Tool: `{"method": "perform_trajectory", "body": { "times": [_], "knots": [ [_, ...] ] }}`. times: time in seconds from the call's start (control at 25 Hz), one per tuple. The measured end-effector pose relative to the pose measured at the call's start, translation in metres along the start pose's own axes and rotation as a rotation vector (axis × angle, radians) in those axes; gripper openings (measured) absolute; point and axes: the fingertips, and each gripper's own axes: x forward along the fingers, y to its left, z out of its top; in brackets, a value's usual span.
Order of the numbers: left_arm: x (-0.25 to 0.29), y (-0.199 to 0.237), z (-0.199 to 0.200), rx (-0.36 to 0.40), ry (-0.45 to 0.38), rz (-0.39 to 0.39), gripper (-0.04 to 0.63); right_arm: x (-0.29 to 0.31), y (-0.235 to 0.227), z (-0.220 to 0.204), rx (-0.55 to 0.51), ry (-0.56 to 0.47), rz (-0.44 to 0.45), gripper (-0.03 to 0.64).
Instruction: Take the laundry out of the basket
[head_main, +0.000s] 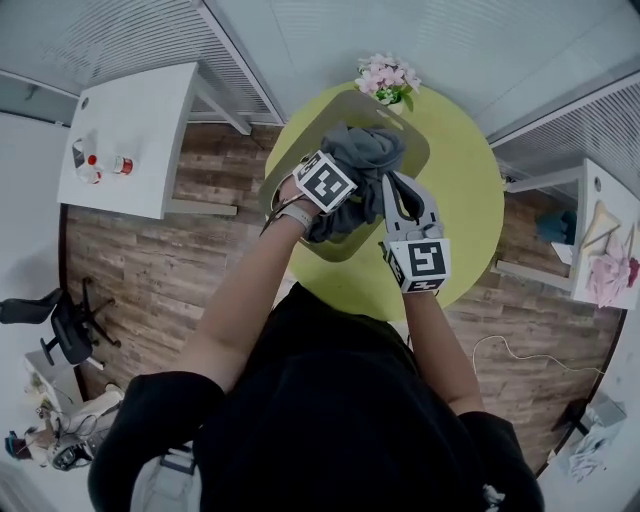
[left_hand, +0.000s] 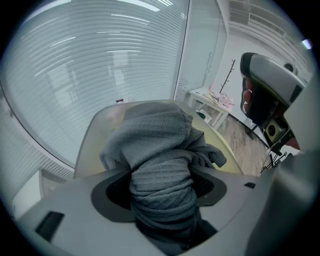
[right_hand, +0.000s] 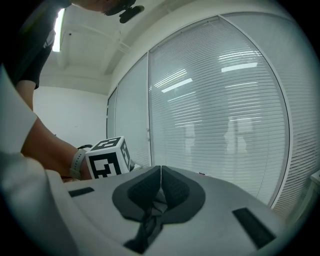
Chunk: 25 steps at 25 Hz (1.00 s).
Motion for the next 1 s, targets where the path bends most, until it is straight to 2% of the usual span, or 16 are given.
{"method": "perform_trajectory", "body": {
  "times": [0.52,0.72,1.0],
  "knots": [
    [-0.073,-0.026,0.025,-0.006,-0.103,0.127,0.31,-0.021,0.006,0.042,-0.034,-0.1,0.065,0.023],
    [-0.106,-0.038,0.036,0.019,-0.153,0.195,0.309,-0.037,0.016,0.055,-0.051,-0.133,0.104,0.023],
    [-0.136,-0.071,0.041,0.074,-0.202,0.196,0.31,-0.067,0.031,0.065,-0.075,-0.167,0.08,0.023]
  ]
}}
